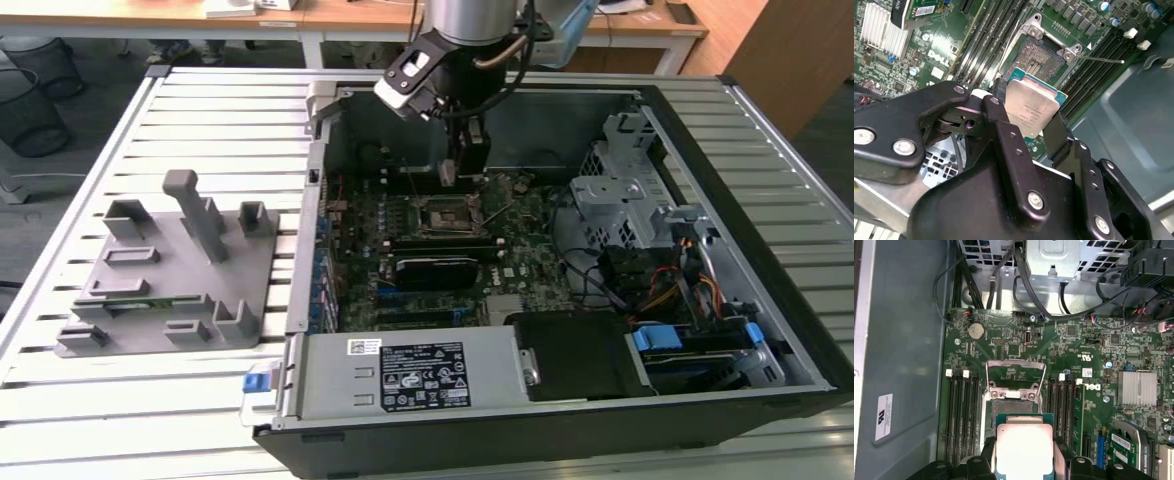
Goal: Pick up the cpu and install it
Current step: 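Place the cpu into insertion slot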
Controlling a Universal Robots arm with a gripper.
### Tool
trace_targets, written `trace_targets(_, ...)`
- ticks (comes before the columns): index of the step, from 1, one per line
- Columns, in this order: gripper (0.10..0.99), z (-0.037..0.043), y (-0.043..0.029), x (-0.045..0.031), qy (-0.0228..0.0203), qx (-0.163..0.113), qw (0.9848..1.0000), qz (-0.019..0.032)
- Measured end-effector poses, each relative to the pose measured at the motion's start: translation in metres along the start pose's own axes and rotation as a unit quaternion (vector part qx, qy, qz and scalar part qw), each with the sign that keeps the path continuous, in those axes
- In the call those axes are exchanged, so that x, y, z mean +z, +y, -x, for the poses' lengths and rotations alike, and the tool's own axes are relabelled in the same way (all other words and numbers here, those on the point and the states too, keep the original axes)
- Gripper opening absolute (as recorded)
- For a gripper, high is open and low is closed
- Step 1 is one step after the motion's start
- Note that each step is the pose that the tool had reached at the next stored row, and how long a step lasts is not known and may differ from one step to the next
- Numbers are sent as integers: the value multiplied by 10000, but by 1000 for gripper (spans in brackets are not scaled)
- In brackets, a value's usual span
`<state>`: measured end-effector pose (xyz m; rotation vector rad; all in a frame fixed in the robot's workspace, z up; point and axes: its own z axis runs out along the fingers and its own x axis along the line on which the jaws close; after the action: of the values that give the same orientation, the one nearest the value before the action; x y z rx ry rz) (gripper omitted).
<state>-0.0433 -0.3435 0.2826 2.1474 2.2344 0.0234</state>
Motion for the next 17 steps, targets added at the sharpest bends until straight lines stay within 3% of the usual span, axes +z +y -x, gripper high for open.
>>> trace_targets(5, 541, -2, -3, 81, 0, 0, 10000, 0)
trace_targets(17, 541, -3, -7, 170, -1, 0, 10000, 1)
